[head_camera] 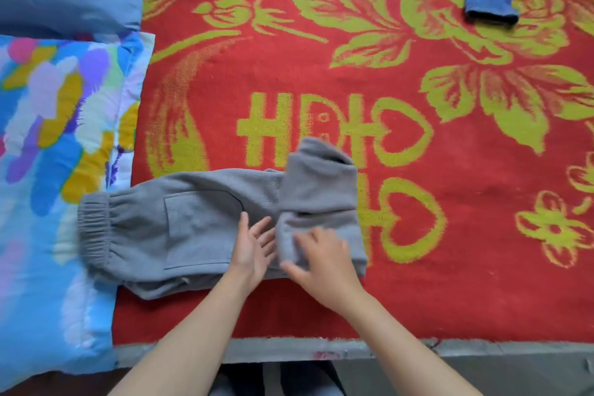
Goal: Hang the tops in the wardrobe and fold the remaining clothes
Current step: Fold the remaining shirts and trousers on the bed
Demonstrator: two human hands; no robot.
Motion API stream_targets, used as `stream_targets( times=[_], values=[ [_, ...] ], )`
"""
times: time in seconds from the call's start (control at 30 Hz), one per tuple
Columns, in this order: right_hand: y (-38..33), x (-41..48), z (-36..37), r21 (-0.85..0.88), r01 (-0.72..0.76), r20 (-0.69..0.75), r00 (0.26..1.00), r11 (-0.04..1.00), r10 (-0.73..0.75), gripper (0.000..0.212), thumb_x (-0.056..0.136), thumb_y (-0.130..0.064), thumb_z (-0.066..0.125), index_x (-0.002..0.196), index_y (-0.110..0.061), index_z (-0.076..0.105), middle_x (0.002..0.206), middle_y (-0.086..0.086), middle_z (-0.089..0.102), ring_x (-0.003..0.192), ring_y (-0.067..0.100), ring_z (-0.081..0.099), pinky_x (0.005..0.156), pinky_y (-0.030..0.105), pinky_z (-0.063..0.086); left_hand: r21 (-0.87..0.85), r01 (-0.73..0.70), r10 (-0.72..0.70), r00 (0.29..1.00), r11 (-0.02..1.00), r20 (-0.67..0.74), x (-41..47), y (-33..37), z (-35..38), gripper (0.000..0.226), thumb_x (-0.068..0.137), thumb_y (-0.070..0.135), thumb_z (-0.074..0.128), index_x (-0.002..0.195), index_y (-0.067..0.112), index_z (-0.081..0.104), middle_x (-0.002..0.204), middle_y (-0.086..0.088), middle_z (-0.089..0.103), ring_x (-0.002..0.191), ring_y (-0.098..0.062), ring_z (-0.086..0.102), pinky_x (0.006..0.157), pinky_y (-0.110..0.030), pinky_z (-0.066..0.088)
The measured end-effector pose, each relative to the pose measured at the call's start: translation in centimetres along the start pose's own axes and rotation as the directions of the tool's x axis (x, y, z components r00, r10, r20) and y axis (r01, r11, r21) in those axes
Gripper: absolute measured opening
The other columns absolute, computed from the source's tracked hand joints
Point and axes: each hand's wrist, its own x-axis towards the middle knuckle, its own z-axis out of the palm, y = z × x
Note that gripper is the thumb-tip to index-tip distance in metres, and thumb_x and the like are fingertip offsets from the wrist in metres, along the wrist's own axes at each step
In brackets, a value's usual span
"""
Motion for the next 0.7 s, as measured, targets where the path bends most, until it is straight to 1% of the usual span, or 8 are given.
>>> stream_targets(
  times=[0.07,0.13,0.23,0.3,0.4,0.53,0.6,0.7],
  values=[
    [0.0,-0.4,1.9,-0.055,0.020,0.270,0.963,0.998,-0.004,0.077,0.068,-0.064,0.016,0.114,-0.019,0.059,0.112,0.004,0.057,0.111,0.024,0.049,0.087,0.037,0.035,0.022,-0.027,0.028,1.000,0.999,-0.012,0.2,0.3,-1.4,0.050,0.088,0.055,0.046,0.112,0.012,0.057,0.108,-0.012,0.065,0.098,-0.024,0.061,0.089,-0.040,0.046],
    [1.0,-0.8,2.7,0.011,-0.096,0.237,0.967,0.995,0.090,0.067,0.072,-0.052,0.022,0.108,-0.013,0.064,0.107,0.007,0.060,0.105,0.027,0.057,0.083,0.038,0.044,0.313,-0.077,0.087,0.996,0.947,-0.020,0.6,-0.7,-2.3,0.057,0.072,0.039,0.073,0.117,0.009,0.056,0.118,-0.014,0.064,0.105,-0.025,0.061,0.094,-0.040,0.048],
    [2.9,-1.0,3.1,0.075,-0.284,0.076,0.957,0.956,0.279,0.042,0.078,-0.031,0.043,0.100,-0.007,0.070,0.102,0.016,0.065,0.093,0.034,0.066,0.068,0.042,0.054,0.602,-0.196,0.276,0.960,0.774,-0.043,0.9,-1.7,-2.0,0.035,0.082,0.006,0.068,0.115,0.007,0.055,0.111,-0.009,0.064,0.102,-0.023,0.060,0.088,-0.030,0.048],
    [4.1,-1.0,3.3,0.103,-0.414,-0.019,0.908,0.904,0.418,0.040,0.090,-0.025,0.050,0.126,-0.010,0.058,0.132,0.020,0.050,0.123,0.036,0.047,0.092,0.048,0.044,0.596,-0.219,0.311,0.949,0.773,-0.055,0.7,-1.8,-1.6,0.028,0.085,-0.004,0.059,0.109,0.010,0.056,0.097,-0.002,0.063,0.088,-0.014,0.060,0.074,-0.019,0.048],
    [5.8,-0.7,3.0,0.181,-0.635,0.082,0.770,0.751,0.632,0.059,0.096,-0.035,0.045,0.148,-0.018,0.024,0.154,0.014,0.016,0.141,0.030,0.015,0.109,0.044,0.024,0.561,-0.225,0.280,0.960,0.797,-0.013,0.0,-2.1,-2.2,0.031,0.087,-0.004,0.057,0.115,0.011,0.056,0.101,-0.001,0.064,0.085,-0.005,0.060,0.069,-0.012,0.048],
    [5.0,1.0,2.8,0.016,-0.355,-0.059,0.933,0.935,0.355,0.054,0.091,-0.031,0.053,0.140,-0.010,0.041,0.146,0.021,0.034,0.135,0.035,0.034,0.098,0.049,0.040,0.605,-0.242,0.277,0.960,0.759,0.038,-0.1,-1.8,-2.5,0.041,0.085,-0.004,0.057,0.122,0.013,0.053,0.111,0.000,0.065,0.090,-0.002,0.059,0.071,-0.009,0.046],
    [4.2,3.6,2.3,0.031,-0.202,-0.215,0.955,0.979,0.204,0.049,0.082,-0.033,0.049,0.120,-0.005,0.060,0.128,0.021,0.055,0.117,0.037,0.055,0.081,0.048,0.051,0.615,-0.273,0.285,0.955,0.740,0.082,-0.2,-1.5,-2.0,0.046,0.084,-0.006,0.057,0.126,0.014,0.051,0.110,0.002,0.064,0.090,0.001,0.058,0.070,-0.004,0.044],
    [2.5,8.8,-0.1,0.081,-0.039,-0.293,0.954,0.996,0.061,0.044,0.083,-0.038,0.049,0.110,-0.007,0.065,0.113,0.014,0.064,0.109,0.033,0.059,0.082,0.044,0.049,0.614,-0.313,0.317,0.942,0.725,0.107,-0.8,-1.5,-1.4,0.051,0.084,-0.008,0.056,0.127,0.017,0.050,0.110,0.001,0.064,0.089,0.003,0.058,0.072,-0.003,0.044]
  ],
)
